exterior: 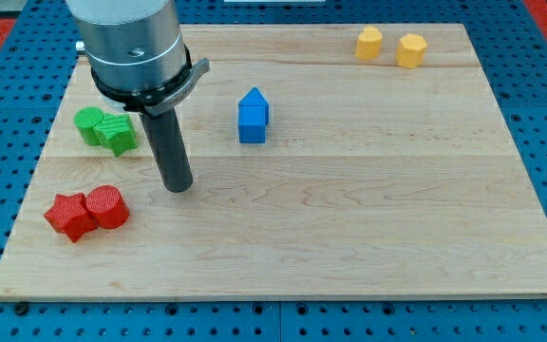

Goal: Place your arm to the bottom right of the yellow hexagon

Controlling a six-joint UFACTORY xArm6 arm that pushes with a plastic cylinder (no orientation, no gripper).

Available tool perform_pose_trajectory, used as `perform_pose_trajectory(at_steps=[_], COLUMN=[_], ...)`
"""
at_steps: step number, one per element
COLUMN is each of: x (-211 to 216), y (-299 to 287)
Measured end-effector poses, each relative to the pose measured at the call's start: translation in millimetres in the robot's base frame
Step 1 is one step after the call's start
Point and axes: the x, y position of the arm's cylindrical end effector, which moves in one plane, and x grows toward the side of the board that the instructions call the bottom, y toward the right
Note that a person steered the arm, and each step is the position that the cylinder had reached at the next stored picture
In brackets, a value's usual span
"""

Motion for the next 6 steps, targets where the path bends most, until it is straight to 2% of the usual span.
perform_pose_trajectory(at_steps=[1, 2, 3, 5, 6], x=[0.0, 12.0, -2.2, -63.9, -131.6], y=[3.9, 94.4, 184.0, 373.2, 424.9])
